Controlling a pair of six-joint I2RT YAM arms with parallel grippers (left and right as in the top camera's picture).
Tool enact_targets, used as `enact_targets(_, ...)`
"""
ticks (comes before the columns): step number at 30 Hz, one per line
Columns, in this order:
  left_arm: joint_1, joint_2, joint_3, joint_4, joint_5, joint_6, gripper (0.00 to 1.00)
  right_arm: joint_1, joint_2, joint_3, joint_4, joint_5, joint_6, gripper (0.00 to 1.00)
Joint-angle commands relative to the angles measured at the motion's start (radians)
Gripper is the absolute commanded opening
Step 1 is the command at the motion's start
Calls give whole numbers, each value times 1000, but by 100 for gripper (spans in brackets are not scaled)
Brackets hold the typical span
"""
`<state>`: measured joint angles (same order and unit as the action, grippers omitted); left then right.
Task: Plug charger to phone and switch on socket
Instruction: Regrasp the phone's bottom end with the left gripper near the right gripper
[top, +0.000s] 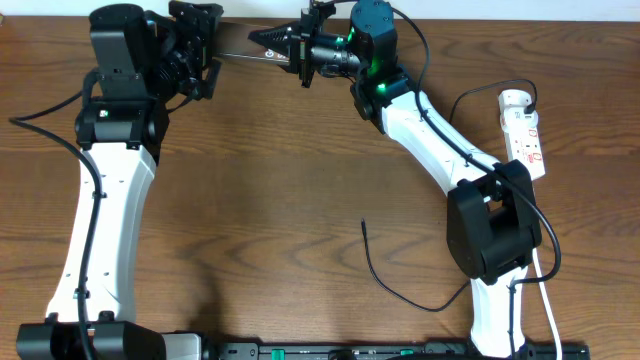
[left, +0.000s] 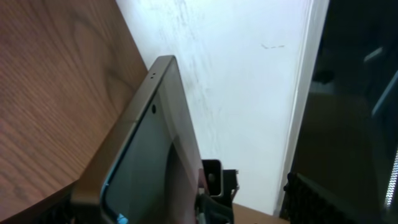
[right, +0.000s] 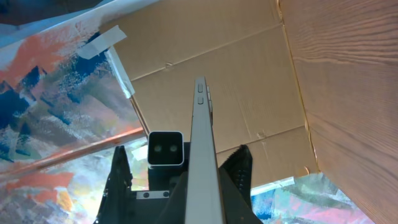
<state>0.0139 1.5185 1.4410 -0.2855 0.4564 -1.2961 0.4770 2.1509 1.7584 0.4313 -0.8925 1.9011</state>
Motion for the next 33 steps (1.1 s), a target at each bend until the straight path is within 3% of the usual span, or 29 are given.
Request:
enact_targets(1,2,0,-1,12,-31,-23,88,0,-7,14,15,23,13,1)
enact_targets(19,0,32,-30,59,-39,-38,80,31,-7,14,60,123,74,1)
enact_targets(33,0,39,-30,86,-19,-37,64,67,-7,14,85,139,84,1)
